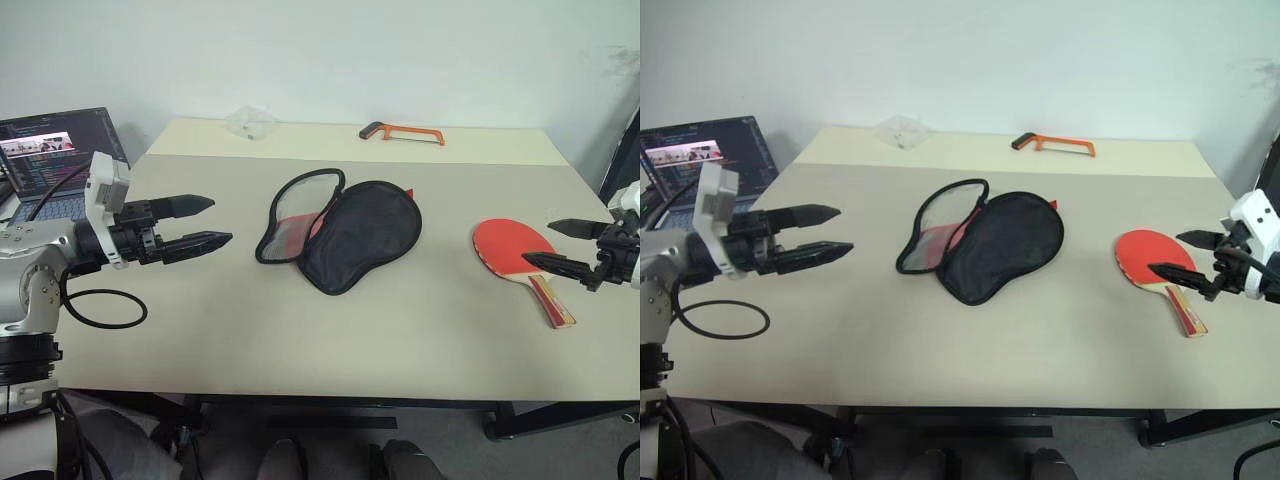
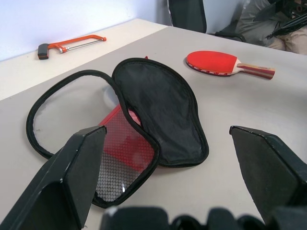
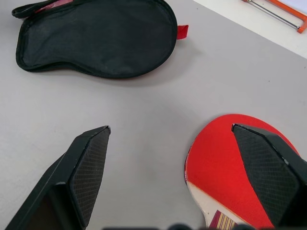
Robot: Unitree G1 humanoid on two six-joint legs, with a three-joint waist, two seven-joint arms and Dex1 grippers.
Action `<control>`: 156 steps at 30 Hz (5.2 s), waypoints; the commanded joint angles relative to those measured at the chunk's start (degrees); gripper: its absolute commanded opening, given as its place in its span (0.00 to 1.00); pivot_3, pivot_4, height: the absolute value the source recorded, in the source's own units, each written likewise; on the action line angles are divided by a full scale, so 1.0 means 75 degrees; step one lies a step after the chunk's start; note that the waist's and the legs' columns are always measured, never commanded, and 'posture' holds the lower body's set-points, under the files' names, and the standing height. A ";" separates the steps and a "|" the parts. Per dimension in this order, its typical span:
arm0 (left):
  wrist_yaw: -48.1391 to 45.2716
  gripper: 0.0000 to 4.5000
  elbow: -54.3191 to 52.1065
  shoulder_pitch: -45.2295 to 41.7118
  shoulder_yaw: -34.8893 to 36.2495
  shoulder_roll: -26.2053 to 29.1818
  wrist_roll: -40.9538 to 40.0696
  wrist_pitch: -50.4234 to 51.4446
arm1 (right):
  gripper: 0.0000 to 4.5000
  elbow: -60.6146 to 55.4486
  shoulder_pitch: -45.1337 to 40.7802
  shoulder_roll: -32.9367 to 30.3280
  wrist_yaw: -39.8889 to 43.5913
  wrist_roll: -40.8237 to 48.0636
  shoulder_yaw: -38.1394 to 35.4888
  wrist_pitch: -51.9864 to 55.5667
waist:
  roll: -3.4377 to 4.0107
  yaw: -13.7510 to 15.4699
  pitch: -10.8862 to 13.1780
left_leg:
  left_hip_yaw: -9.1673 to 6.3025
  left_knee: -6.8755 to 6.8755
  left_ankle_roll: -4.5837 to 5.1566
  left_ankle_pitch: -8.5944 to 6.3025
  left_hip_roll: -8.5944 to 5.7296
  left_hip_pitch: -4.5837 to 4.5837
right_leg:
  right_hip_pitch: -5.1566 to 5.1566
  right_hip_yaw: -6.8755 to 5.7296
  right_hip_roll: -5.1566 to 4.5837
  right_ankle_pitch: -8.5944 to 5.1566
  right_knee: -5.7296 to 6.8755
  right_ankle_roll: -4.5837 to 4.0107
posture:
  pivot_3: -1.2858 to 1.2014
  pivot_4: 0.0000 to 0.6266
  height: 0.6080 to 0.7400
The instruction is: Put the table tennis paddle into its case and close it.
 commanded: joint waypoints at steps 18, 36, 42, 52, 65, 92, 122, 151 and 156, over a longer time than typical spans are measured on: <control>0.1773 1.00 0.1124 -0.0507 -0.0953 -0.0993 0.1583 -0.0560 | 0.99 -0.0647 -0.0834 0.0286 -0.0082 0.0335 0.0603 0.0153 | 0.0000 0.0005 0.0000 | -0.0003 0.0025 0.0001 0.0000 -0.0002 0.0000 | 0.0010 0.0003 0.0002 0.0008 0.0004 0.0015 | 0.52 0.24 1.00; 0.3050 1.00 0.4161 -0.1868 -0.3079 -0.2282 0.4847 -0.4189 | 0.99 -0.1156 -0.1091 0.0792 -0.0211 0.0419 0.1138 0.0422 | -0.0001 0.0074 0.0000 | -0.0007 0.0041 0.0001 0.0000 -0.0008 -0.0019 | 0.0004 0.0001 0.0000 0.0016 0.0001 0.0022 | 0.52 0.24 1.00; 0.3486 1.00 0.5054 -0.2354 -0.3331 -0.2712 0.5438 -0.4820 | 0.99 -0.1310 -0.1009 0.0852 -0.0334 0.0450 0.1065 0.0501 | -0.0001 0.0065 0.0000 | -0.0007 0.0044 0.0001 0.0000 -0.0008 -0.0019 | 0.0003 0.0002 0.0001 0.0016 0.0004 0.0023 | 0.52 0.24 1.00; 0.4507 0.72 0.5638 -0.2783 -0.3526 -0.3387 0.6101 -0.4894 | 1.00 -0.1476 -0.0882 0.0878 -0.0522 0.0541 0.1004 0.0554 | -0.0001 0.0105 0.0000 | -0.0012 0.0084 0.0005 0.0002 -0.0012 -0.0019 | 0.0019 0.0005 0.0001 0.0032 0.0007 0.0051 | 0.52 0.24 1.00; 0.4554 0.01 0.4066 -0.2315 -0.3382 -0.4067 0.5896 -0.4179 | 1.00 -0.1563 -0.0867 0.0914 -0.0736 0.0665 0.1036 0.0549 | -0.0001 0.0133 0.0000 | -0.0016 0.0088 0.0011 0.0005 -0.0013 -0.0048 | 0.0004 0.0001 0.0001 0.0042 -0.0001 0.0046 | 0.52 0.24 1.00; 0.4639 0.01 0.2698 -0.2695 -0.5917 -0.2902 0.9857 -0.3768 | 1.00 -0.1475 -0.1108 0.1050 -0.0763 0.0608 0.1157 0.0522 | 0.0000 0.0057 0.0000 | -0.0020 0.0092 0.0014 0.0005 -0.0011 -0.0052 | -0.0003 0.0004 0.0006 0.0044 0.0000 0.0044 | 0.52 0.24 1.00; 0.4147 0.01 0.1987 -0.2760 -0.6249 -0.4714 0.9744 -0.3880 | 1.00 -0.1515 -0.1204 0.1112 -0.0848 0.0659 0.1072 0.0507 | 0.0005 0.0179 -0.0003 | -0.0028 0.0103 0.0017 0.0006 -0.0016 -0.0115 | -0.0054 -0.0006 0.0004 0.0047 0.0006 0.0045 | 0.52 0.24 1.00; 0.3742 0.54 0.1860 -0.2952 -0.6340 -0.4202 0.9955 -0.3922 | 1.00 -0.1156 -0.1688 0.1528 -0.1080 0.0967 0.1034 0.0856 | 0.0007 0.0179 -0.0004 | -0.0024 0.0108 0.0028 0.0013 -0.0020 -0.0124 | -0.0063 -0.0001 0.0001 0.0058 0.0009 0.0054 | 0.52 0.24 1.00; 0.3180 0.78 0.0571 -0.2533 -0.5732 -0.3706 0.9474 -0.3379 | 1.00 -0.0951 -0.2064 0.2628 -0.3297 0.1064 0.0654 0.2671 | 0.0010 0.0103 -0.0006 | -0.0023 0.0108 0.0030 0.0014 -0.0011 -0.0120 | -0.0063 0.0002 0.0005 0.0062 0.0013 0.0048 | 0.52 0.24 1.00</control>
